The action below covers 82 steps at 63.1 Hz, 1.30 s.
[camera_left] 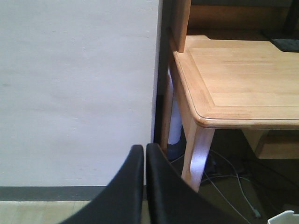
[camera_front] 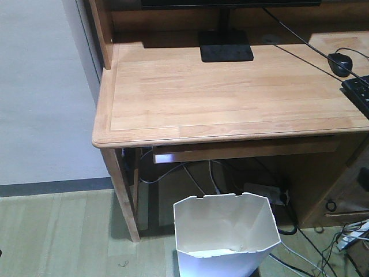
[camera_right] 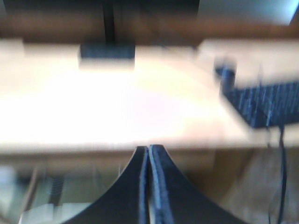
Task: Move trash bin to bedside with robot
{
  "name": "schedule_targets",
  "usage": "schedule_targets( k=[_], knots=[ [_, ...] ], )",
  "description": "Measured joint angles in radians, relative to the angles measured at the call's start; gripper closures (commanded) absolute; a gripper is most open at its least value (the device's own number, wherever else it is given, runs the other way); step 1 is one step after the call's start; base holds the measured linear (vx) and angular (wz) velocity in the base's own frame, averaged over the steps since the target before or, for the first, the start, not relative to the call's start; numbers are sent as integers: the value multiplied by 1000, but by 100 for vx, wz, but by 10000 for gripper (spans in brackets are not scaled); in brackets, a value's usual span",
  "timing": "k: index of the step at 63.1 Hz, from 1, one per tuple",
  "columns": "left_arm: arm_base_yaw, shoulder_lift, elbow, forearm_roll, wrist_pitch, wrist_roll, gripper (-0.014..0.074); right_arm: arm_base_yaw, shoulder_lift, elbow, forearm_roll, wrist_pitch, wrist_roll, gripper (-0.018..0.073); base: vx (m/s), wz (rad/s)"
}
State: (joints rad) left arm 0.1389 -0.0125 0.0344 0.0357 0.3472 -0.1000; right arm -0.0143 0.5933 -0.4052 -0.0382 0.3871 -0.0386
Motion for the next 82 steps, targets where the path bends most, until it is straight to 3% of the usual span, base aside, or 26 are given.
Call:
schedule_targets(
  k=[17,26,35,50,57,82],
  knots=[
    [0,0,0,0,0,0,603,0,118,0,1,108,1,557,0,0],
    [0,0,0,0,0,0,603,0,125,-2,1,116,2,489,0,0],
    [0,0,0,0,0,0,603,0,127,-3,3,153,2,337,0,0],
    [0,0,0,0,0,0,603,0,127,-3,27,172,2,-10,0,0],
    [0,0,0,0,0,0,603,0,127,-3,28,171,2,-87,0,0],
    [0,0,0,0,0,0,603,0,183,-44,54,142,21,-32,0,0]
  ],
)
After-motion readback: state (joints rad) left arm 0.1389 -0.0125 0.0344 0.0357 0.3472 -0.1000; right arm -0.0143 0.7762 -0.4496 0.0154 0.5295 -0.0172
